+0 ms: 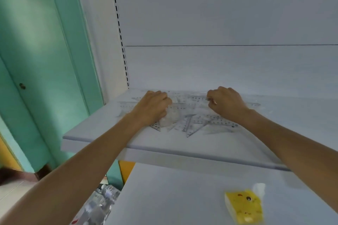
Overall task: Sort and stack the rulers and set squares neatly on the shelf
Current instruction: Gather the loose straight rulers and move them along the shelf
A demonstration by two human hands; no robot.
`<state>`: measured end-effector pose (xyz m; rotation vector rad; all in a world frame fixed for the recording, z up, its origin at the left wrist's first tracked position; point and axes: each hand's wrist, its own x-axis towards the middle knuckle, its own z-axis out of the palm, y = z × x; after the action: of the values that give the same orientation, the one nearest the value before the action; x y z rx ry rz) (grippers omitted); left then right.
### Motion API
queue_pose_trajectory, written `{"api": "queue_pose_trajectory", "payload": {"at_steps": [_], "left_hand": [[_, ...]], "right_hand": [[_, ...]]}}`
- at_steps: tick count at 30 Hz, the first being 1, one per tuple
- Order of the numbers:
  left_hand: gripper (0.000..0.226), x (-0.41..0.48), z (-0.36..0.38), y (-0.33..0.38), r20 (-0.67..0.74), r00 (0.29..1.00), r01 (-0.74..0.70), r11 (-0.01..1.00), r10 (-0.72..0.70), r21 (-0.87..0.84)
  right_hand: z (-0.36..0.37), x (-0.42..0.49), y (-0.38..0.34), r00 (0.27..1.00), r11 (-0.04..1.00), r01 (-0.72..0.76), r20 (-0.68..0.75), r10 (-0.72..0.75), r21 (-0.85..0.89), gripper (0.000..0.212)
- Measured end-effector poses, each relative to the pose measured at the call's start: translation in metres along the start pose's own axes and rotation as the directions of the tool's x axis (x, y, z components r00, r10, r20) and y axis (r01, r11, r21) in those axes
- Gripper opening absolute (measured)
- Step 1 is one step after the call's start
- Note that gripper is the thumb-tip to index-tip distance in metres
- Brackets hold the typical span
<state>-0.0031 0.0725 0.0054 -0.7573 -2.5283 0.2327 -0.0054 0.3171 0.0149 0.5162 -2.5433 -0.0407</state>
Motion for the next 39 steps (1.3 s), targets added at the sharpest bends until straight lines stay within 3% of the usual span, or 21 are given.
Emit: {"api": "queue_pose_trajectory", "payload": {"at_steps": [3,8,12,17,21,26,34,39], "left_hand": [[0.032,-0.004,-0.005,0.003,-0.012,1.0,0.025,0.996,-0.026,-0.089],[0.028,-0.009,-0.019,0.006,-0.184,0.982,-0.056,0.988,0.03,-0.141],[0.037,-0.004,-0.028,0.017,-0.165,0.985,-0.091,0.956,0.045,-0.278],[0.042,0.02,-0.031,0.061,-0.14,0.989,-0.094,0.914,0.042,-0.395],[0.049,0.049,-0.038,0.113,-0.106,0.986,-0.165,0.863,0.13,-0.478],[0.05,0.088,-0.049,0.194,-0.141,0.964,-0.267,0.806,0.227,-0.529],[0.047,0.144,-0.071,0.357,-0.124,0.94,-0.331,0.753,0.319,-0.569],[0.049,0.176,-0.078,0.453,-0.155,0.944,-0.32,0.684,0.292,-0.655]], "right_hand": [[-0.006,-0.009,-0.009,0.994,0.999,-0.042,-0.098,0.045,0.031,0.02],[-0.027,-0.019,-0.018,0.971,0.999,-0.028,-0.235,0.033,0.025,0.02],[-0.039,-0.036,-0.008,0.978,0.996,-0.068,-0.203,0.055,-0.058,0.03],[-0.048,-0.086,0.032,0.963,0.968,-0.251,-0.102,0.25,0.002,0.034],[-0.067,-0.135,0.069,0.911,0.91,-0.411,-0.011,0.412,0.047,0.039],[-0.099,-0.197,0.13,0.837,0.837,-0.546,0.018,0.547,-0.035,0.04],[-0.153,-0.32,0.246,0.672,0.672,-0.741,-0.01,0.741,0.011,0.039],[-0.177,-0.395,0.312,0.608,0.61,-0.791,-0.064,0.792,0.039,0.043]]}}
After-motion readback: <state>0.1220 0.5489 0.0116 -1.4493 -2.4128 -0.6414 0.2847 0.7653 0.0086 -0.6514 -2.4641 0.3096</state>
